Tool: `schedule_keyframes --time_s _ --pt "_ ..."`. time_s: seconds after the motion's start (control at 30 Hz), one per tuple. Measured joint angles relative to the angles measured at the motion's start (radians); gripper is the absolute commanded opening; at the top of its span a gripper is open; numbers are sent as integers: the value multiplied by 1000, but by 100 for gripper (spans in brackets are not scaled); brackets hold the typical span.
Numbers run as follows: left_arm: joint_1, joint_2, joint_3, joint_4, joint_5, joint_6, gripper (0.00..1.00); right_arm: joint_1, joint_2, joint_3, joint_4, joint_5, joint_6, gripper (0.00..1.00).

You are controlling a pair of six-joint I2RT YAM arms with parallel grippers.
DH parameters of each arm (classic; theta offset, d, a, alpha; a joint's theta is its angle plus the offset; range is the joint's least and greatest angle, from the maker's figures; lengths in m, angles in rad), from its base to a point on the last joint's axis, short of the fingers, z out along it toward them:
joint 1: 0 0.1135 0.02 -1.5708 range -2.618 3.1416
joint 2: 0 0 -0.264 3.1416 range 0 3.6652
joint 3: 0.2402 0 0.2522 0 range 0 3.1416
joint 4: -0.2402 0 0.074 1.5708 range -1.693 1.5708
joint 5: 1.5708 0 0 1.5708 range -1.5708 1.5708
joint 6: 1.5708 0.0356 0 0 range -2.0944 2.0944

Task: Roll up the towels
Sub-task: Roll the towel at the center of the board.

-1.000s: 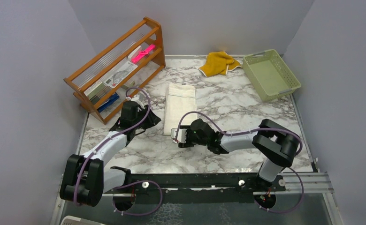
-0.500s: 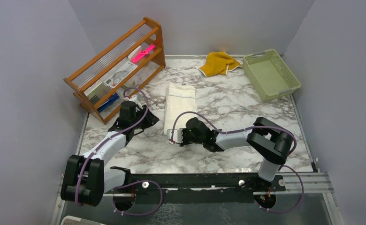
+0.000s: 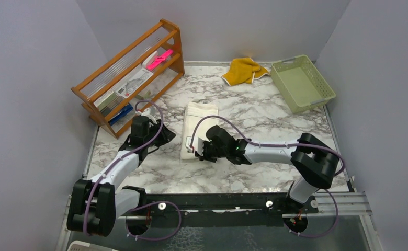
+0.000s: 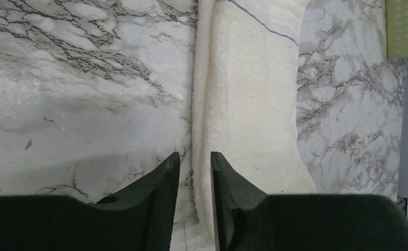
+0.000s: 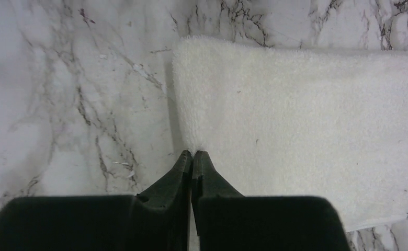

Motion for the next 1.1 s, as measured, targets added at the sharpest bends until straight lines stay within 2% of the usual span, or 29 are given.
schedule_keyframes --time_s 0.23,0.37,0.57,0.67,0.8,1.1 --pt "3 -87 0 -6 8 -5 31 -16 -38 42 -67 -79 173 1" --pt "5 -96 0 -8 21 -5 31 -79 -23 114 -125 -151 280 1" --pt "5 -97 0 0 70 -19 31 -224 176 425 -276 -353 401 1" --pt "5 -97 0 23 107 -28 31 -271 287 514 -341 -451 443 1" --pt "5 -95 0 45 148 -34 31 -291 362 522 -422 -528 482 1" --pt "5 -86 0 79 190 -44 30 -294 364 486 -443 -612 541 1"
